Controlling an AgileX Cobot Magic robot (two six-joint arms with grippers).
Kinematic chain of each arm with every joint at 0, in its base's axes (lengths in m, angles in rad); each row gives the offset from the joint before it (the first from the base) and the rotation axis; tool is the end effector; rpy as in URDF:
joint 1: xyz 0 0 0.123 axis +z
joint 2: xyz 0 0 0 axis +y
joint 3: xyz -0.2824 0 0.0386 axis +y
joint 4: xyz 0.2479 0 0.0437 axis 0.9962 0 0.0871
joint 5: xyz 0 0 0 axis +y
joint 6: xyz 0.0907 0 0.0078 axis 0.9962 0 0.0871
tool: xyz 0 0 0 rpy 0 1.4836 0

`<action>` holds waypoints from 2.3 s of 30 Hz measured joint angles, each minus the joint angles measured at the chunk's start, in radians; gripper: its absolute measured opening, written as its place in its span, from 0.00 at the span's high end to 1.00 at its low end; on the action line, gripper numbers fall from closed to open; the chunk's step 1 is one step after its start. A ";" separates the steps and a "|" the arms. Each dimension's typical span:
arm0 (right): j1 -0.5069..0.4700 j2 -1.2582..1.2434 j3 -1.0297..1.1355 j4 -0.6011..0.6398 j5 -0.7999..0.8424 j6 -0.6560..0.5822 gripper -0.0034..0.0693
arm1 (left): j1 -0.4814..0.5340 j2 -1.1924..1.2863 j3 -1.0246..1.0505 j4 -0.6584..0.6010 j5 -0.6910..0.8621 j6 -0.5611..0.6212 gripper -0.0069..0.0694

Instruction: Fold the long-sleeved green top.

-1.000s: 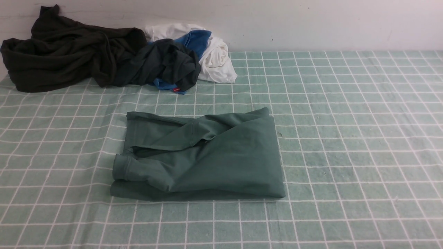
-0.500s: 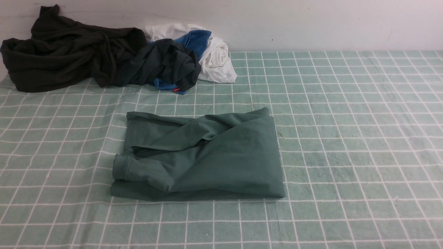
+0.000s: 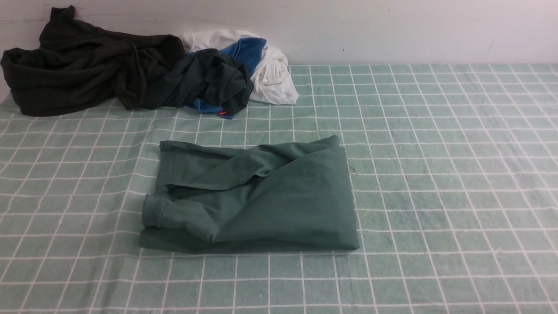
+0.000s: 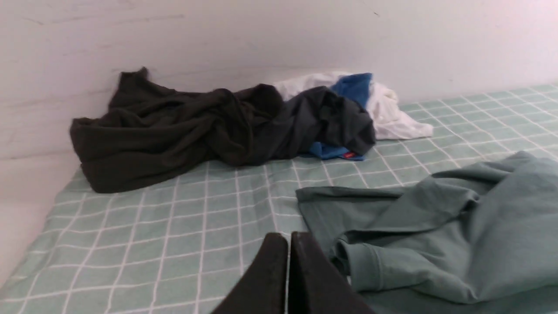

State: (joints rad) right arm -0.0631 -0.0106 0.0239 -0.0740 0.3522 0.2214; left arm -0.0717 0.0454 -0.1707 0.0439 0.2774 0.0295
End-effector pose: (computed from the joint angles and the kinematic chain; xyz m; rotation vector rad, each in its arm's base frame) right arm 0.0529 -0.0057 0.1740 0.2160 1.8356 0.0384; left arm 0.0509 -0.0026 0.2427 0.1080 1.6319 0.0098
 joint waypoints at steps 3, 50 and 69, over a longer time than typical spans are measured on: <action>0.000 0.000 0.000 0.000 0.000 0.000 0.97 | 0.047 -0.044 0.109 -0.027 -0.057 0.004 0.91; 0.000 0.000 0.000 0.000 0.001 -0.008 0.97 | 0.063 -0.056 0.192 -0.044 0.055 0.007 0.91; 0.000 0.000 0.000 0.000 0.001 -0.008 0.97 | 0.063 -0.056 0.192 -0.044 0.055 0.007 0.91</action>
State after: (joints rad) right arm -0.0631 -0.0106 0.0239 -0.0740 0.3531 0.2134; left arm -0.0083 -0.0103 0.0210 0.0000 0.3322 0.0366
